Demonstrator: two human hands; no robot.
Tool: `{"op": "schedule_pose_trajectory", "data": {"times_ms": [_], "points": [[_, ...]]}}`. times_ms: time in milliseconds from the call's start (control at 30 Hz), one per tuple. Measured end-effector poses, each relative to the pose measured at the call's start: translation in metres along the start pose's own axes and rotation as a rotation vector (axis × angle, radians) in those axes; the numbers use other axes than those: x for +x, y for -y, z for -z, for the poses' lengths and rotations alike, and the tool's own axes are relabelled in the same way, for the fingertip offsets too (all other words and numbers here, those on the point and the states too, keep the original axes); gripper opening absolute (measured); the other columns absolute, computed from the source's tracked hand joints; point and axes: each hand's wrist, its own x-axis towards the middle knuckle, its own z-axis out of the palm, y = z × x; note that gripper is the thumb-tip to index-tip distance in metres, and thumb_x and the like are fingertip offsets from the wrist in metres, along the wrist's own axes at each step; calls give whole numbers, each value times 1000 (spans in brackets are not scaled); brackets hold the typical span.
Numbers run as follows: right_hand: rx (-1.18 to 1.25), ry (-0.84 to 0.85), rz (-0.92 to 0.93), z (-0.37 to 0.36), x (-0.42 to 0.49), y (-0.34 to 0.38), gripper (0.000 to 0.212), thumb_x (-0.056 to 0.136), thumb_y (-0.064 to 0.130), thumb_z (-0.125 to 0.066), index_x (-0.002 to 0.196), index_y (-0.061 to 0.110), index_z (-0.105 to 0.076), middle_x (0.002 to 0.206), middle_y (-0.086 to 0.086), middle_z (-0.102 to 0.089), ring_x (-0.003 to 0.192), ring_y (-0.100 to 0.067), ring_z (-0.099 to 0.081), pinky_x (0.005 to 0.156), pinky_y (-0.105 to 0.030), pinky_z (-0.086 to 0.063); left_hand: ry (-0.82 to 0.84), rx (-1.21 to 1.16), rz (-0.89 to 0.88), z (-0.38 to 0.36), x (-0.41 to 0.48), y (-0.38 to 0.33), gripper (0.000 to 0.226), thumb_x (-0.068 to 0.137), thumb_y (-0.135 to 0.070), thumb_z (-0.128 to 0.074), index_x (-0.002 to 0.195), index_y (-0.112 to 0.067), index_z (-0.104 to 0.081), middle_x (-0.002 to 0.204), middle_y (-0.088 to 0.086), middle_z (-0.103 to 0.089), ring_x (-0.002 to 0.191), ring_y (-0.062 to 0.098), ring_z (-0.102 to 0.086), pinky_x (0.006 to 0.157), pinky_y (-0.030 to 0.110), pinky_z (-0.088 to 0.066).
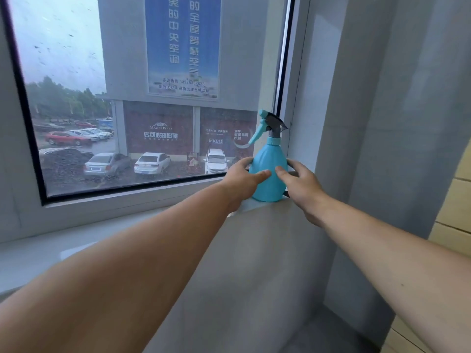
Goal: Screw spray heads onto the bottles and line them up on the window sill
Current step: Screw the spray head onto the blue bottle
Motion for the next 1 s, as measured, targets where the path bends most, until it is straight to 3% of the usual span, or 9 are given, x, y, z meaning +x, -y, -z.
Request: {"op": "schedule_pose_trajectory", "data": {"times_ms": [100,300,467,533,600,700,833,900,1000], "points": [[-24,3,13,-1,7,-3,31,95,33,-57,126,32,-56,113,-1,-67,102,-18,-68,91,-38,-57,-41,-6,3,-2,5,1,67,94,-25,-73,154,-16,-45,140,13,-65,122,28,-66,92,31,-52],[-46,-9,8,-5,13,-7,45,94,37,-58,137,28,-52,118,-2,-66,105,-18,-67,94,-38,-56,-114,32,-10,-5,9,4,63,93,-30,-74,149,-15,-51,141,10,-65,123,27,-65,92,31,-51],[-58,-4,-3,-6,9,-10,44,94,38,-58,137,30,-52,124,-3,-66,107,-16,-65,91,-33,-54,-148,98,-10,-5,9,6,66,93,-41,-71,150,-14,-51,145,8,-63,126,26,-64,106,39,-53],[-72,-13,-2,-6,7,-10,51,95,38,-57,143,28,-45,134,-3,-61,111,-16,-61,86,-26,-48,-169,100,1,-4,6,4,75,93,-43,-71,156,-13,-43,151,9,-57,132,27,-59,102,35,-52],[-98,-39,-12,-4,7,-8,63,95,40,-57,152,25,-32,146,-5,-51,126,-19,-54,91,-25,-39,-175,125,6,-2,0,1,83,92,-44,-72,159,-13,-35,156,9,-51,135,28,-56,95,32,-50],[-109,-85,-17,7,1,-5,68,94,43,-57,153,24,-29,152,-7,-46,136,-21,-47,96,-27,-36,-177,139,5,1,-11,-2,84,91,-45,-73,158,-13,-35,155,10,-52,121,29,-62,85,33,-50],[-144,-134,-17,30,-21,-7,62,91,46,-60,146,25,-41,144,-6,-54,123,-22,-57,96,-30,-43,-199,120,-25,4,-35,-7,79,91,-42,-73,156,-14,-38,158,8,-46,138,27,-51,106,35,-44],[-142,-121,-34,40,-39,-9,60,91,45,-61,144,24,-44,142,-4,-56,119,-20,-59,103,-35,-46,-205,119,-41,3,-53,-10,75,91,-43,-73,153,-15,-40,152,6,-51,125,26,-55,93,24,-45],[-97,-110,-54,52,-70,-10,54,93,35,-62,141,16,-48,132,-3,-60,114,-18,-60,108,-40,-45,-208,103,-34,-4,-78,-10,65,89,-46,-73,141,-19,-47,131,6,-64,100,21,-61,77,29,-47]]}}
